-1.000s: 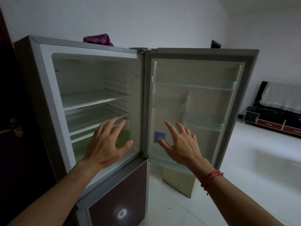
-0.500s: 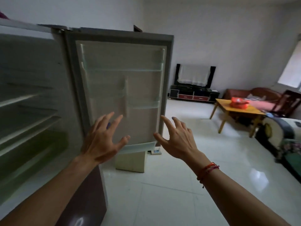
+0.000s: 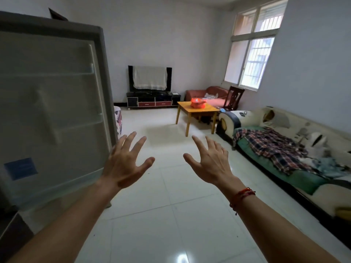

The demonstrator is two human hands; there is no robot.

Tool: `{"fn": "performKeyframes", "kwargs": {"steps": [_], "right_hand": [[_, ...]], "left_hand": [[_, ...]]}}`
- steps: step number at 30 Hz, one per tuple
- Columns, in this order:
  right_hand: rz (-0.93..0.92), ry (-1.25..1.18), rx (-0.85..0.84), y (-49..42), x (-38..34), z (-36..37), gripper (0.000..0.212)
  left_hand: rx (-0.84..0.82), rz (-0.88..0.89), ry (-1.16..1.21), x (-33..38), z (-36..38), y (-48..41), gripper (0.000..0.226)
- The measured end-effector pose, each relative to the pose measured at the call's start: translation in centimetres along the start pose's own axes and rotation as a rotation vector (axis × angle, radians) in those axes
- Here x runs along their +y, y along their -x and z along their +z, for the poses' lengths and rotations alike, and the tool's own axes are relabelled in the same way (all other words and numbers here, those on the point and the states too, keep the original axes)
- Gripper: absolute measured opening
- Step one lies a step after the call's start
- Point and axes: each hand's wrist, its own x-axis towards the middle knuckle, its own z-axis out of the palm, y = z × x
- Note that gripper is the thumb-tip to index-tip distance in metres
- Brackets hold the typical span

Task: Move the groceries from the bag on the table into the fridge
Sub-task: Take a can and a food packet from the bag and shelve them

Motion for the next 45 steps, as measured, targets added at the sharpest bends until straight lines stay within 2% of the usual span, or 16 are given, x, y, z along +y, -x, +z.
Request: {"fn": "performKeyframes", "kwargs": {"steps": [10, 22, 26, 34, 45], "right_hand": [[0.089, 0.051, -0.009, -1.7, 9.7, -0.2, 0.074], [0.123, 0.031, -0.012, -7.2, 19.4, 1.0, 0.074], [0.128, 0.049, -0.014, -10.2, 21.7, 2.0, 0.083], [0.115, 0.062, -0.054, -19.4, 26.7, 6.0, 0.073], [0.173, 0.097, -0.097, -40.0, 35.4, 13.3, 0.074]], "left_hand": [[-0.004, 0.100, 0.021, 6.3, 5.7, -5.7, 0.081], [-0.038, 0.138, 0.032, 13.5, 12.7, -13.3, 0.080], [-0.066, 0.158, 0.029, 14.7, 15.5, -16.5, 0.079], [-0.088, 0.176, 0.006, 14.3, 22.5, -25.8, 0.079], [-0.144, 0.177, 0.026, 13.0, 35.7, -46.4, 0.079]]}}
